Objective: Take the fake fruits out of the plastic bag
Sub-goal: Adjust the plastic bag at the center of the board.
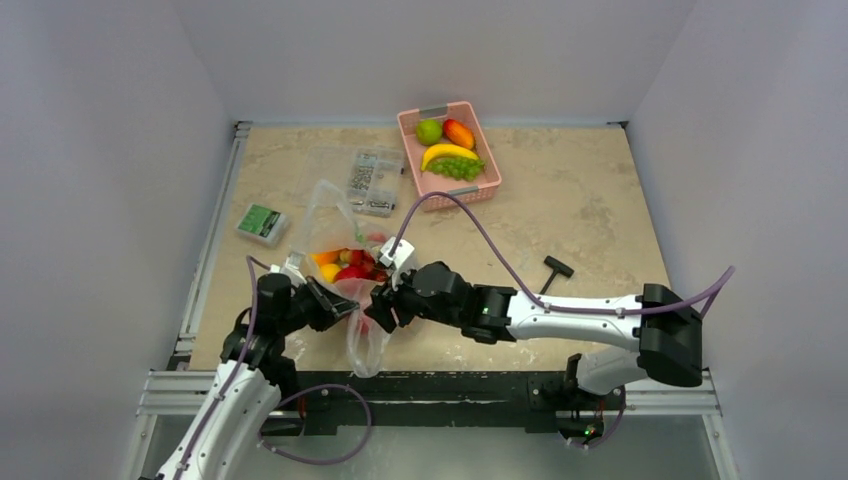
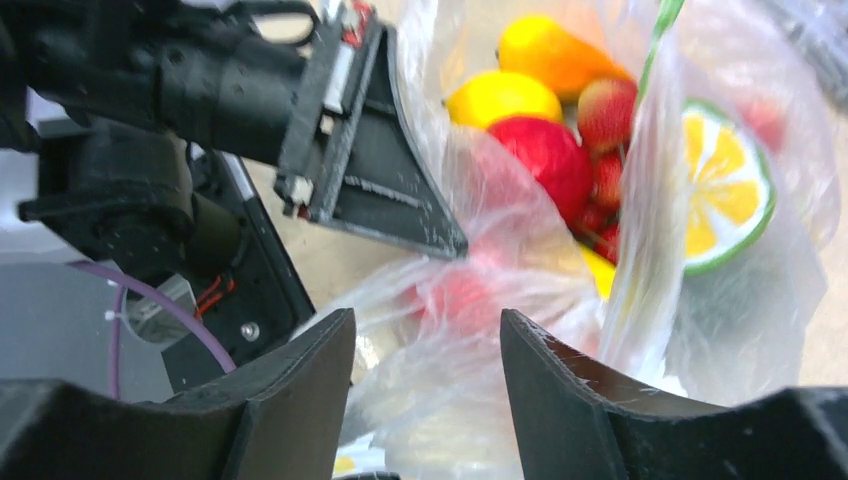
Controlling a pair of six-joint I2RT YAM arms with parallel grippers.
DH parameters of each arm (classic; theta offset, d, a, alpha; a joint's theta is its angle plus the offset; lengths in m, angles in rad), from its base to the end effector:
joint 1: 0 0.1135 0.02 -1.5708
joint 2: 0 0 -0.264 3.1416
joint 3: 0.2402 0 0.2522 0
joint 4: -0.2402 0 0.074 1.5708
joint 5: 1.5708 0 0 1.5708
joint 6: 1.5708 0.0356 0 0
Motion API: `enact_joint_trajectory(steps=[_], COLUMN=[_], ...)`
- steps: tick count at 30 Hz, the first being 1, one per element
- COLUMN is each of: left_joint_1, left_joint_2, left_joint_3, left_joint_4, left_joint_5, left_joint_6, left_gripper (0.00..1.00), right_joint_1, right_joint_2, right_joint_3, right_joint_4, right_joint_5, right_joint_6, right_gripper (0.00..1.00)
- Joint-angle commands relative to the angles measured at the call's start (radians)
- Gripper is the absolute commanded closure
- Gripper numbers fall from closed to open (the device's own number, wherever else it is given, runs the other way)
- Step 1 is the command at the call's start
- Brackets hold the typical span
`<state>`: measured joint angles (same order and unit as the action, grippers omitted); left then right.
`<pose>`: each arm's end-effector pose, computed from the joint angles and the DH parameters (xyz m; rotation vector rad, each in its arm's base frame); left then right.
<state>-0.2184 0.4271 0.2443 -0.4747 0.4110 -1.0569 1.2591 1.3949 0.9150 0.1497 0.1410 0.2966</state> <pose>0.1101 -0.0390 0.1722 -0.7548 2.2993 -1.1073 0.1036 0.3051 0.2781 -0.8380 1.8231 0.9038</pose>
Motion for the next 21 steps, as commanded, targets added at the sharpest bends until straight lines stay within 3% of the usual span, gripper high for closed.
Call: enact_joint_trajectory(steps=[1,6,12,18,21], left_joint_1=[-0.002,-0.002,-0.002,-0.002,-0.001], left_joint_2=[0.035,0.083,0.161,0.274,0.315], left_joint_3=[-0.091,-0.099,-0.09,-0.035,0.059], left_joint_4=[-0.127,-0.128,-0.053,0.099,0.059], left_joint_5=[-0.089,-0.139,-0.175,-0.145,-0.123], left_joint_6=[-0.026,-0.056,-0.057,-0.02,0.032], left_gripper=[1.0,1.0,1.0,1.0,1.0], right_joint_1=[0.005,-0.032,-0.059,-0.101,-0.122], right_joint_2=[-0.01,0.0,0.14,0.307,0.391], right_joint_3=[-0.053,-0.164,-0.225,-0.148,-0.058], right_joint_4=[-0.082,0.0,0.158,0.326,0.378], right_joint_5=[0.063,0.103,0.121,0.18,0.215], right_joint_6=[0.117,0.19,0.254,0.221,0.167], right_gripper=[0.5,0.64,0.76,0.77,0.77])
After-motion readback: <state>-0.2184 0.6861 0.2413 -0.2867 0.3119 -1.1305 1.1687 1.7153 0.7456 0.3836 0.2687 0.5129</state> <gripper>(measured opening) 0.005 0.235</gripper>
